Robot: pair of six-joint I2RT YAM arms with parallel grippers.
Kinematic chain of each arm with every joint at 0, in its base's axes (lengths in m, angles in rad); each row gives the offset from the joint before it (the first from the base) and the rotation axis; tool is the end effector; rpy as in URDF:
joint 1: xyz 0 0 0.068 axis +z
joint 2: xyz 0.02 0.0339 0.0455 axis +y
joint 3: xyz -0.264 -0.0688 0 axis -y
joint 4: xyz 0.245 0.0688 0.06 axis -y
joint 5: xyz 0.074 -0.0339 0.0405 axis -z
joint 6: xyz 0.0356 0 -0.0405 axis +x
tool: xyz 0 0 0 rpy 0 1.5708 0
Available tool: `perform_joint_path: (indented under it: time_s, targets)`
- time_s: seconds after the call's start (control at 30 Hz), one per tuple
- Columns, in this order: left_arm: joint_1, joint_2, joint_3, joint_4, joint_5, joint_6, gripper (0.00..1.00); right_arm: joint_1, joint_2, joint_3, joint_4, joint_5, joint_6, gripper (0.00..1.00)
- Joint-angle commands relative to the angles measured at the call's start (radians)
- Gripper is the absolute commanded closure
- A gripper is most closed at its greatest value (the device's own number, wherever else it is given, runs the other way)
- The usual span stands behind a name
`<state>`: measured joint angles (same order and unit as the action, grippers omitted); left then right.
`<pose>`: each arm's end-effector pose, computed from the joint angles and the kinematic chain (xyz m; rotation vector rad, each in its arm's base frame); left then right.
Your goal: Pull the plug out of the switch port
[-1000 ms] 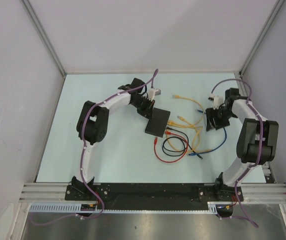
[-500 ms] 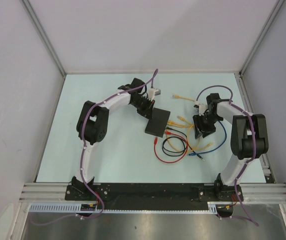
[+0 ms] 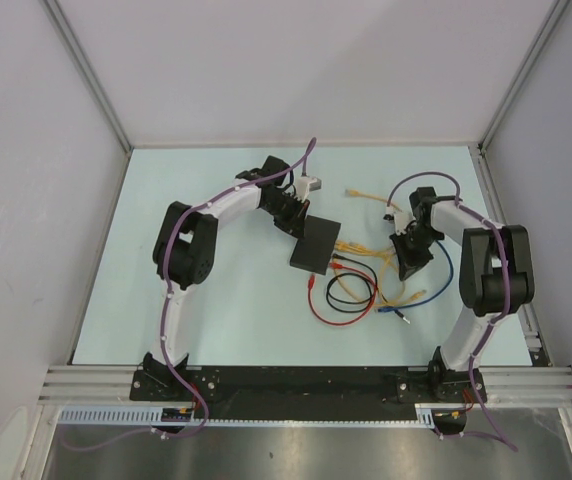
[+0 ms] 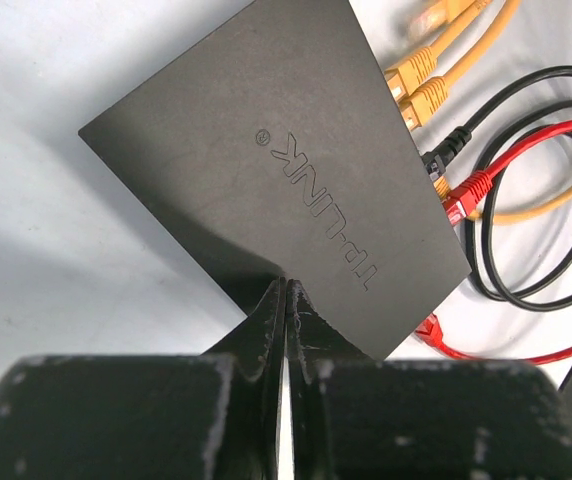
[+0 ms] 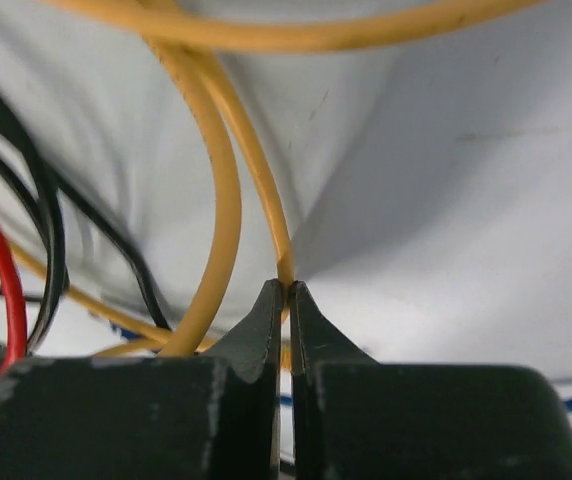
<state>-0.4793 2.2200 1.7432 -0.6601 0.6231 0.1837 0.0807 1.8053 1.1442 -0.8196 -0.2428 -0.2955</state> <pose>0.4058 -0.2343 0.1713 1.0434 2.4517 -0.9329 0.3196 0.0344 0.1591 -0.5784 2.9502 0.3501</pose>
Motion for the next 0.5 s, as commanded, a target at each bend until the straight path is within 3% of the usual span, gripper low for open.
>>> perform_joint_path:
  time_s: [0.0, 0.1, 0.23, 0.37, 0.47]
  targets:
    - [0.007, -0.02, 0.006, -0.007, -0.005, 0.003, 0.96, -0.038, 0.003, 0.121, -0.278, -0.02, -0.29, 1.0]
    - [0.007, -0.017, 0.009, -0.003, 0.004, -0.006, 0.96, -0.073, 0.057, 0.16, -0.389, 0.022, -0.376, 1.0]
    - [0.007, -0.016, 0.01, 0.002, 0.009, -0.01, 0.96, -0.168, 0.069, 0.181, -0.388, 0.065, -0.439, 1.0]
    - [0.007, -0.019, 0.004, 0.004, 0.009, -0.012, 0.96, -0.191, 0.114, 0.236, -0.371, 0.123, -0.462, 1.0]
    - [0.007, -0.022, 0.003, 0.001, 0.009, -0.006, 0.96, -0.197, 0.161, 0.299, -0.372, 0.083, -0.433, 1.0]
